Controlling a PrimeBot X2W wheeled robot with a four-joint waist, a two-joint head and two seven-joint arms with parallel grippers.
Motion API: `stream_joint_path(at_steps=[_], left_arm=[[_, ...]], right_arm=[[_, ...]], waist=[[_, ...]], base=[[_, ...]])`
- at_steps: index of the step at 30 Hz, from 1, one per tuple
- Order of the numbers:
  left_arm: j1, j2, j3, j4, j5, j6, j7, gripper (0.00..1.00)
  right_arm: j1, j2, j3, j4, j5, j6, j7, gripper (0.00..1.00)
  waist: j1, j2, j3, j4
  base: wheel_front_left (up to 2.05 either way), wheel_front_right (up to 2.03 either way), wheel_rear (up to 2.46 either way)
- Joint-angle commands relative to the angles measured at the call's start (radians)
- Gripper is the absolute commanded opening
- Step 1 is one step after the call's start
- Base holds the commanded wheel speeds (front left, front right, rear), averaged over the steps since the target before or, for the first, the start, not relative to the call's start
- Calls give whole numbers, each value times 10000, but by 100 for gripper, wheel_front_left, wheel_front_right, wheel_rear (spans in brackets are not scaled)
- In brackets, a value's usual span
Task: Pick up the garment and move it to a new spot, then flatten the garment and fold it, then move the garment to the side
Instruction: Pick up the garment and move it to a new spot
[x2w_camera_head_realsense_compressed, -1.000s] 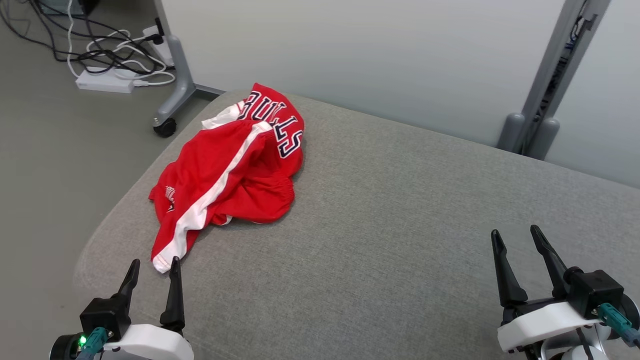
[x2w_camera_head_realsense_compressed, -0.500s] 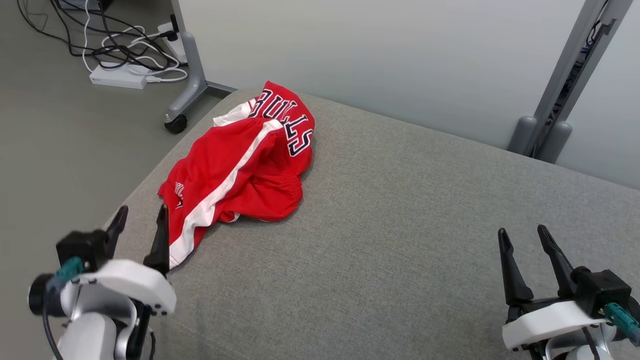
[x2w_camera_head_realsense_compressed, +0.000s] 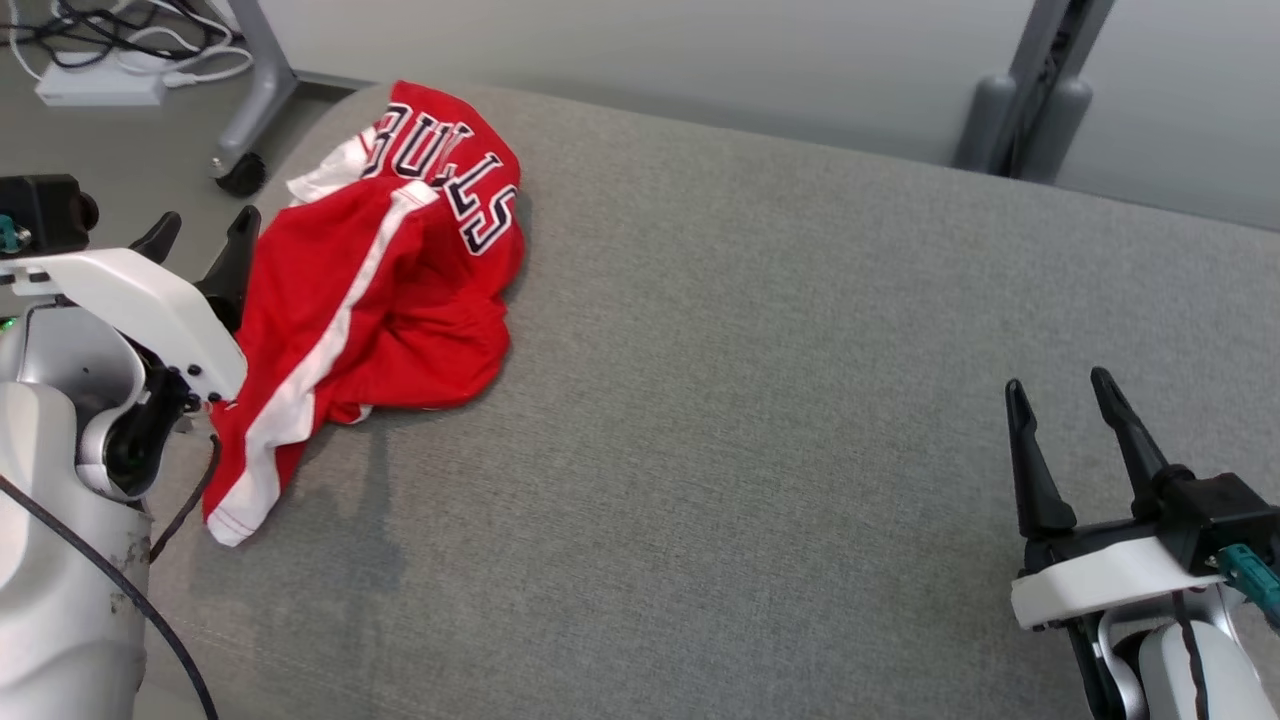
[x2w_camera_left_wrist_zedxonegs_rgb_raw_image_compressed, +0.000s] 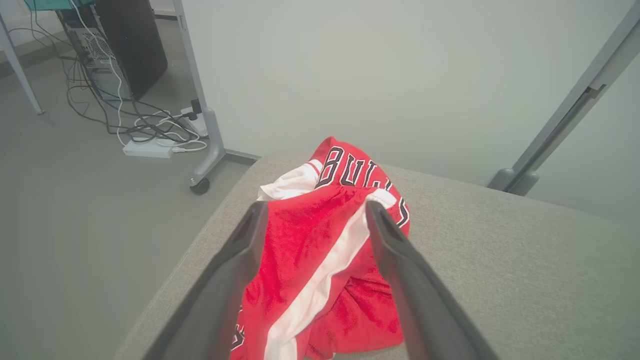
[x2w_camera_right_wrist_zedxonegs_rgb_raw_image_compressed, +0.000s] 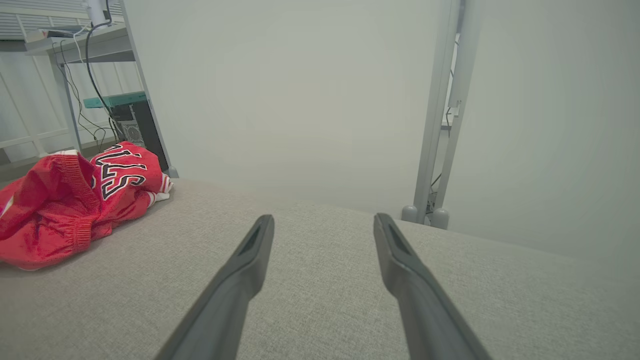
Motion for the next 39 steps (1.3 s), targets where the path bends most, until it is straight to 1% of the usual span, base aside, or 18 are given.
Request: stream_joint_path(at_steps=[1,5,8,13,16,21,22,23,24,25,26,27,28,31,39], left_arm=[[-233,29,80,101,-195,-55,97,100],[-583,271,7,393,-679,-113,525,100],[-737,438,-106,527,-914,-161,609,100],[-918,538,-449,911,-1215,-176,289,100],[-1013,678,-705,1223,-996,-170,86,100],[-1260,656,-880,1758,-882,-172,-447,99],[-1304,672,-907,1858,-800,-170,-609,91],[-1346,683,-937,1959,-739,-160,-777,71],[-1389,678,-946,2073,-683,-112,-955,46],[-1423,675,-976,2166,-622,-105,-1088,34],[-1472,681,-986,2241,-598,-107,-1264,9],[-1472,681,-986,2241,-598,-107,-1264,9],[-1538,668,-976,2289,-599,-110,-1421,0],[-1593,667,-1049,2336,-631,-131,-1824,0],[-1784,1047,-1342,1699,-526,-170,-2606,0]], right_arm=[[-211,-67,-41,-95,-86,19,-51,100],[-595,-64,-223,-287,-486,19,-51,100],[-774,-61,-394,-395,-731,19,-51,100],[-887,-61,-701,-550,-1198,19,-51,100],[-920,-62,-745,-612,-1326,19,-51,100],[-994,-62,-747,-624,-1445,19,-51,100],[-1006,-62,-738,-627,-1461,19,-51,100],[-1019,-62,-733,-625,-1473,19,-51,100],[-1027,-64,-728,-617,-1482,19,-51,100],[-1025,-64,-721,-603,-1481,19,-51,100],[-1024,-62,-716,-589,-1473,19,-51,100],[-1024,-62,-716,-589,-1473,19,-51,100],[-1021,-64,-712,-575,-1456,19,-51,100],[-973,-62,-725,-522,-1399,19,-51,100],[-832,-66,-684,-313,-981,19,-51,100]], waist=[[0,0,875,-678],[0,0,1717,-1081],[0,0,2221,-1230],[0,0,2796,-1252],[0,0,2953,-1219],[0,0,3068,-1168],[0,0,3073,-1158],[0,0,3074,-1149],[0,0,3069,-1141],[0,0,3056,-1133],[0,0,3038,-1124],[0,0,3038,-1124],[0,0,3012,-1113],[0,0,2876,-1064],[0,0,2120,-1037]], base=[[0,0,0],[0,0,0],[0,0,0],[0,0,0],[0,0,0],[0,0,0],[0,0,0],[0,0,0],[0,0,0],[0,0,0],[0,0,0],[0,0,0],[0,0,0],[0,0,0],[0,0,0]])
